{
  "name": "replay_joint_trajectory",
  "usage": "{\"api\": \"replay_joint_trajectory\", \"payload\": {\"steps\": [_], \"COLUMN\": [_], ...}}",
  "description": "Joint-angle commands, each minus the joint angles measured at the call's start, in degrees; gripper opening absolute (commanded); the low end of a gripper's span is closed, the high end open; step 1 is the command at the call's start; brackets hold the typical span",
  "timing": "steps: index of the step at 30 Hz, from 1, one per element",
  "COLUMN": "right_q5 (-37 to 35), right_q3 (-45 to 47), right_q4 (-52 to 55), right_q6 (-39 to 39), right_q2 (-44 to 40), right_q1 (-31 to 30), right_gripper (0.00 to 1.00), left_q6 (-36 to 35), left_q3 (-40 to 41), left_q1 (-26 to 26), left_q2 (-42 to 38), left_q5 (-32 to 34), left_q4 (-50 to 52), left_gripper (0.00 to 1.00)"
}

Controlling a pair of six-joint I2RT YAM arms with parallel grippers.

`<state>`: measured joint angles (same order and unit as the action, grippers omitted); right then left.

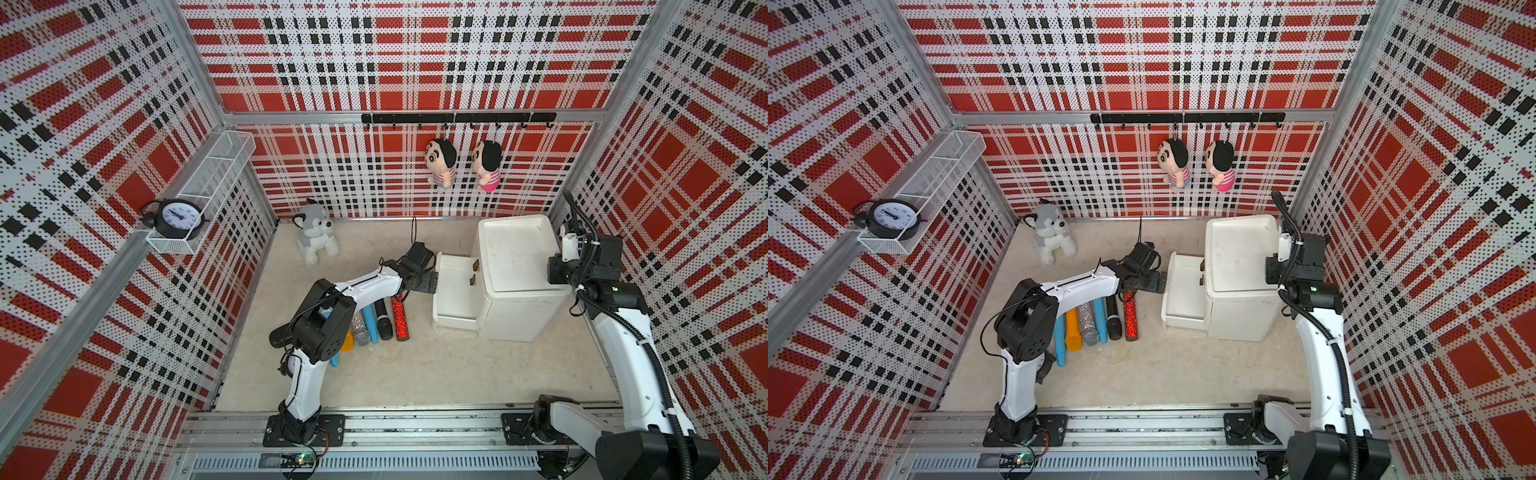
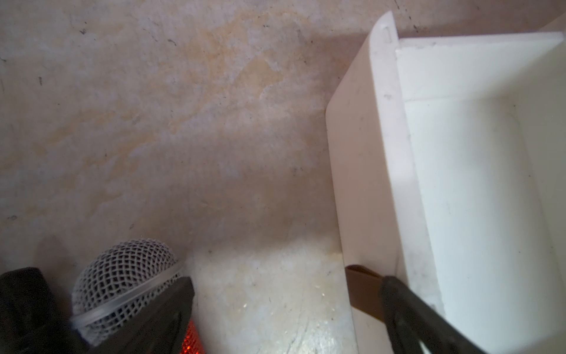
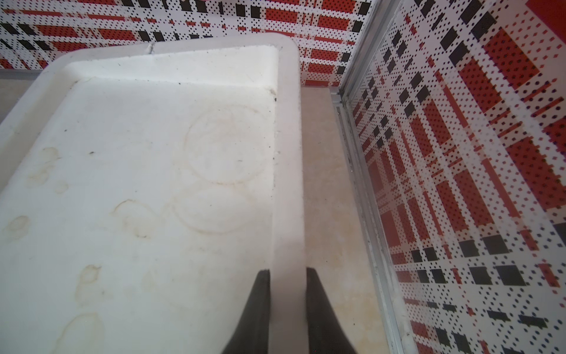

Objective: Take the microphone out of the drawer
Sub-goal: Close the drawer of the storage box.

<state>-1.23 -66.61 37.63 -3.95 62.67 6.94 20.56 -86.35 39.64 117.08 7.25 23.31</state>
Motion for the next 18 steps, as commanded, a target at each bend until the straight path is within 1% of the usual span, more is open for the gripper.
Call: {"api": "replay_joint_trajectory", "payload": {"steps": [1,7,18], "right_q5": [2.0,0.9,4.9], "right_q3": [1.3,4.6,5.0], "right_q4": [-12.2,-12.5,-13.0], "right_q6": [-1.6,0.6,1.1], "right_q2": [-2.3,-2.0,-0.4], "right_q1": [-0.4,-0.1,0.8], "right_gripper": [0.00,0.00,0.00], "left_q6": [-0.3,-0.2,0.4], "left_q3": [-1.7,-2.3,-2.4], "left_q1": [2.3,3.2,3.7], "left_q2": [1.6,1.9,2.5], "left_q5": [-6.5,-7.9,-11.2], "left_q4": [-0.9,-1.0,-2.8], "left_gripper": [0.98,0.98,0.98]}}
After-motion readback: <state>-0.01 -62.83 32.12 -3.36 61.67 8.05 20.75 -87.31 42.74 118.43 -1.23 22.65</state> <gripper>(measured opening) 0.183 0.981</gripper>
